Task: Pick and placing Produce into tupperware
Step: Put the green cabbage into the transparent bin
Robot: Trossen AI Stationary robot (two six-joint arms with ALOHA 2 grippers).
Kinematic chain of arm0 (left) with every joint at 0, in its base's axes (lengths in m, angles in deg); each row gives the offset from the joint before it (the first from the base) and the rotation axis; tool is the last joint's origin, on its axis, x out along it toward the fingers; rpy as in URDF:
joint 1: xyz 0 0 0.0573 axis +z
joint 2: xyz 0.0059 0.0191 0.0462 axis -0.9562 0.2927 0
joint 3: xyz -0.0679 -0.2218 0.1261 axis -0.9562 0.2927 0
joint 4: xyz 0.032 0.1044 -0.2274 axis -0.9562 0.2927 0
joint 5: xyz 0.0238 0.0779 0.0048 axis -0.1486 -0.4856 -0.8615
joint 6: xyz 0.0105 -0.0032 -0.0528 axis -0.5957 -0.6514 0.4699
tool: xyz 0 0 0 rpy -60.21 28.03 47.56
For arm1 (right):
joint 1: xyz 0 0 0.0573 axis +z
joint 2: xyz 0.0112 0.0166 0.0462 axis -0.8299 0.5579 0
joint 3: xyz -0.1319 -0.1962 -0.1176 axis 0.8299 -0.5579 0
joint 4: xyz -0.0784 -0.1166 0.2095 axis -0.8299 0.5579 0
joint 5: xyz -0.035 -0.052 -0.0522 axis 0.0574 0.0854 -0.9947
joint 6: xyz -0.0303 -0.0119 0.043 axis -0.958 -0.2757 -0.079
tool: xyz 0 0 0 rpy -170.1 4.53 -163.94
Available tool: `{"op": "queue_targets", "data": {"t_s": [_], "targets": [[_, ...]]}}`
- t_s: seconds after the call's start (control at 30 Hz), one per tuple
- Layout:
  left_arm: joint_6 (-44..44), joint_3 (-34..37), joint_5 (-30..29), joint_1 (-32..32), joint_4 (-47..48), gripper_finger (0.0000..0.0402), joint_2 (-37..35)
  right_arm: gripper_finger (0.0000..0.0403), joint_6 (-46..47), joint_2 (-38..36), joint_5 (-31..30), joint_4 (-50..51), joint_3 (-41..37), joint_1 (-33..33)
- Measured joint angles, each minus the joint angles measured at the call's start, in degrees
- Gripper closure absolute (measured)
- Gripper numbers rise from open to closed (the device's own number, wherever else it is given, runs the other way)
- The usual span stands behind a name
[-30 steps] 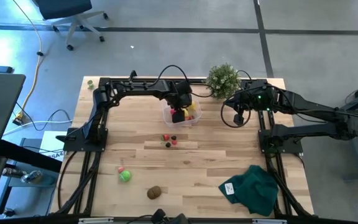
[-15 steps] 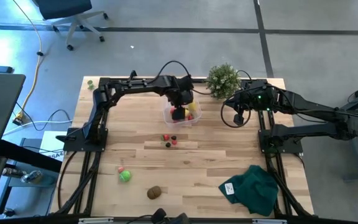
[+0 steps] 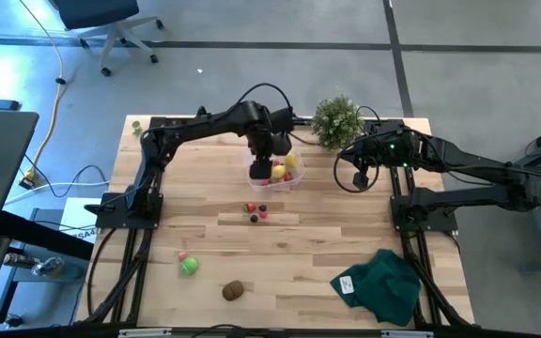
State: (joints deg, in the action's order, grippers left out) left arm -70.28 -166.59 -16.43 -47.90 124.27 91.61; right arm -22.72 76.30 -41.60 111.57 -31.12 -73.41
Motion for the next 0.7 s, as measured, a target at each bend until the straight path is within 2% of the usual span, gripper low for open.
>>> {"op": "queue_targets", "data": {"t_s": [0.2,0.5,0.7], "targets": [[4.3,0.0,-1.7,-5.2,7.5,0.0221,0.0,0.0402,0.0,0.0,0.0,0.0,0.0,0.0],[17.6,0.0,-4.0,-15.2,9.0,0.0231,0.0,0.0402,0.0,0.0,0.0,0.0,0.0,0.0],[21.7,0.0,-4.4,-21.7,9.0,0.0231,-0.5,0.0402,0.0,0.0,0.0,0.0,0.0,0.0]]}}
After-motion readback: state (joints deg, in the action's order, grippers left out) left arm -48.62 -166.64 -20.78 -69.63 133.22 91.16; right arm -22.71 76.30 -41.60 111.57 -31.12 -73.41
